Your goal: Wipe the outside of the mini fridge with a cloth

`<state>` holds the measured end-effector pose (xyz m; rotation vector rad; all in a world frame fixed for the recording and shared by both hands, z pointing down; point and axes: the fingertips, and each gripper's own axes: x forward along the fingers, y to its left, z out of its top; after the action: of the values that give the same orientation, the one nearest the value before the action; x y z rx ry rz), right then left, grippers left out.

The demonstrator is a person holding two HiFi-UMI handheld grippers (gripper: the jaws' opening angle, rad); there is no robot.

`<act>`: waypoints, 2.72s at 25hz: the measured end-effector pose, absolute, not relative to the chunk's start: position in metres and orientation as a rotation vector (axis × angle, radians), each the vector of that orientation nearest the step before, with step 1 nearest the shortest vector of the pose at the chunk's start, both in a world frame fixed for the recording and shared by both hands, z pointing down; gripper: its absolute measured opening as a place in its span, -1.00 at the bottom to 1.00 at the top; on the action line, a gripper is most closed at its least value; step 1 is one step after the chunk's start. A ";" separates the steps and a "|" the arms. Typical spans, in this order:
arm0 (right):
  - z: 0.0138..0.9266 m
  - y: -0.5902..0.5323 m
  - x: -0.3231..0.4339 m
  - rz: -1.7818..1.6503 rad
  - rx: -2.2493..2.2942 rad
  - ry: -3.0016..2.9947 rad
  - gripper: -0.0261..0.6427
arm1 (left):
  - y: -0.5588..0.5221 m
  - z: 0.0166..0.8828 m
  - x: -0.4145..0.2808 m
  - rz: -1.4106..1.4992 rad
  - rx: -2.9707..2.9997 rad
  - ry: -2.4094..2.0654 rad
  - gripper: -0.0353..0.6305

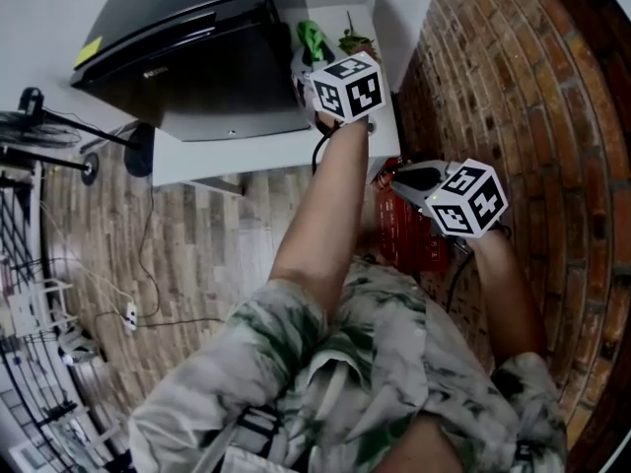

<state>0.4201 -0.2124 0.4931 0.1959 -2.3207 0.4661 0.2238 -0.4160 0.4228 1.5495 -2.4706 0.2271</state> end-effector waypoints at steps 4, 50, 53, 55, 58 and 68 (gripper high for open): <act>0.487 -0.209 0.419 0.448 0.196 -2.332 -0.74 | -0.414 0.364 0.222 0.137 1.593 -2.553 -0.66; 0.537 -0.165 0.457 0.537 0.226 -2.272 -0.75 | -0.317 0.653 0.214 0.631 1.388 -2.227 -0.66; 0.541 -0.164 0.457 0.533 0.242 -2.280 -0.76 | -0.312 0.655 0.217 0.628 1.424 -2.208 -0.66; 0.543 -0.161 0.455 0.532 0.252 -2.289 -0.76 | -0.305 0.654 0.219 0.626 1.447 -2.193 -0.66; 0.543 -0.155 0.449 0.510 0.264 -2.310 -0.76 | -0.290 0.648 0.224 0.626 1.510 -2.170 -0.66; 0.533 -0.139 0.416 0.468 0.355 -2.455 -0.79 | -0.212 0.612 0.243 0.641 1.840 -1.999 -0.66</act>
<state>0.4159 -0.1387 0.5332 0.3552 -2.4546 0.4683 0.2429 -0.2123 0.6125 1.8401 -1.9991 0.6409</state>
